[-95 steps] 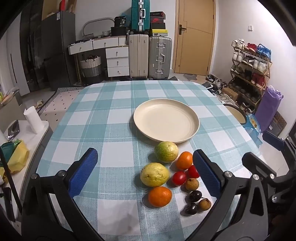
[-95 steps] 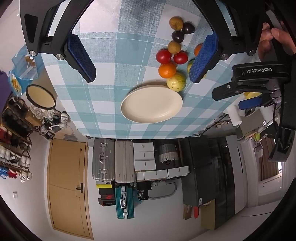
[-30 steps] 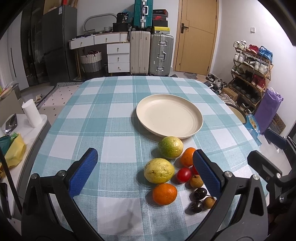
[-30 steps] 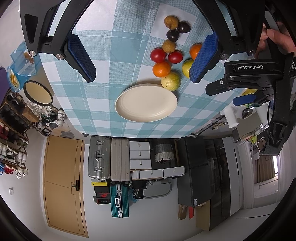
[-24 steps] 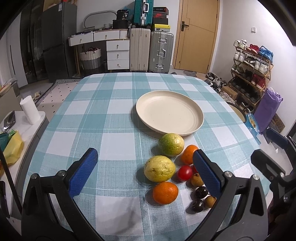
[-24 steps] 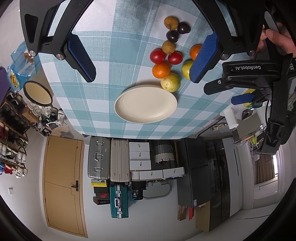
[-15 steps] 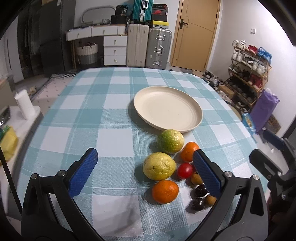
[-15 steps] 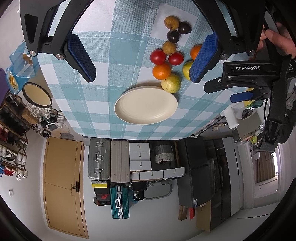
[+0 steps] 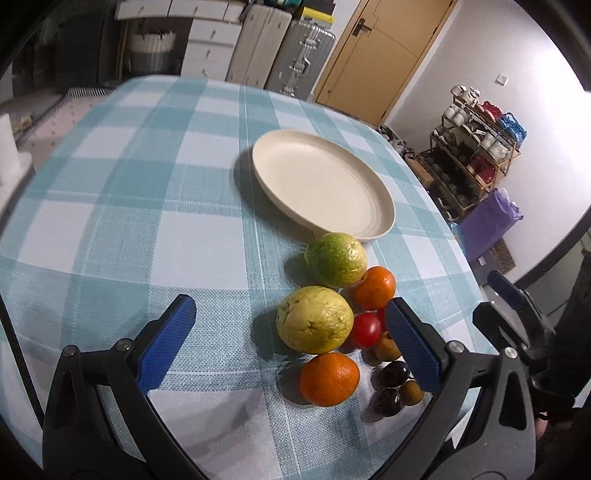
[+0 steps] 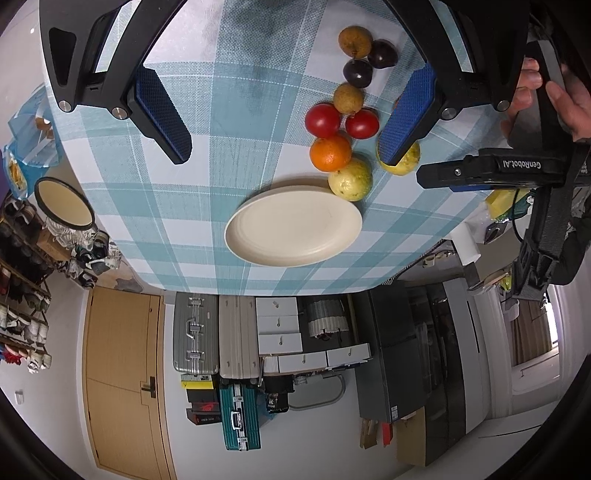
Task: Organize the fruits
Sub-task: 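Lower the left tool onto the large yellow fruit and close it, then grasp the green-yellow citrus with the right tool while the left tool holds the yellow fruit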
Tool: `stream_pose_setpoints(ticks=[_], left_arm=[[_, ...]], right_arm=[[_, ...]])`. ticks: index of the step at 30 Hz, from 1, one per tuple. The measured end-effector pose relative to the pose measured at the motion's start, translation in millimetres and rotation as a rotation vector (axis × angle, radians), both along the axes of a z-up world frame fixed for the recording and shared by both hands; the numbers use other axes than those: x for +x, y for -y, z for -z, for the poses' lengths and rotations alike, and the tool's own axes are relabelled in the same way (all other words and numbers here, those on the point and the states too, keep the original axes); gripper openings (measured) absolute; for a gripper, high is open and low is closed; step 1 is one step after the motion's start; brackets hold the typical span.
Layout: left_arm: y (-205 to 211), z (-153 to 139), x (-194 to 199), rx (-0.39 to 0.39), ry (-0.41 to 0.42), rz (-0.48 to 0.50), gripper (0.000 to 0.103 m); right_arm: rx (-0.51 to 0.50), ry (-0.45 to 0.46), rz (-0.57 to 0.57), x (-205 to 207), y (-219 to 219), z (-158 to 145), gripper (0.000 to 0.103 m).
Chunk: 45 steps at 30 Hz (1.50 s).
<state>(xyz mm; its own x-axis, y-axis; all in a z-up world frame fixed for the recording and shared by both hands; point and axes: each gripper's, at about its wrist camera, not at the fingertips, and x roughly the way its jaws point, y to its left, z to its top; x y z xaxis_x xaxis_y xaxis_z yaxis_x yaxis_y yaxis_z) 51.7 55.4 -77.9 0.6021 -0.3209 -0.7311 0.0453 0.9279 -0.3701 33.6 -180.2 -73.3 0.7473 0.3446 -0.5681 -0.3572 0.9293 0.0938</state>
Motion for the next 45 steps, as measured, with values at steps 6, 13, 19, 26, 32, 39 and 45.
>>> stream_pose_setpoints(ticks=[6,13,19,26,32,39,45], left_arm=[[0.0,18.7,17.7,-0.044,-0.059,0.052,0.096],[2.3,33.1,31.1,-0.104,-0.101,0.086,0.081],[8.5,39.8,41.3,-0.127,-0.116,0.129,0.056],[6.6,44.0,53.4,-0.168,-0.109,0.15,0.049],[2.5,41.5,57.7,-0.181,-0.094,0.153,0.049],[-10.5,33.5,52.1,-0.208,-0.063,0.154,0.049],[-27.0,23.9,37.8,-0.225,-0.039,0.133,0.049]], right_arm=[[0.008,-0.031,-0.005,14.3,0.3,12.9,0.103],[0.025,-0.073,0.003,27.4,2.6,25.7,0.103],[0.022,-0.086,0.002,32.2,2.7,30.4,0.103],[0.027,-0.086,0.001,32.0,2.4,30.0,0.103],[0.025,-0.087,-0.003,31.6,0.9,28.2,0.103],[0.041,-0.098,-0.033,34.8,-3.6,23.2,0.103],[0.055,-0.141,-0.104,45.0,-18.1,19.6,0.103]])
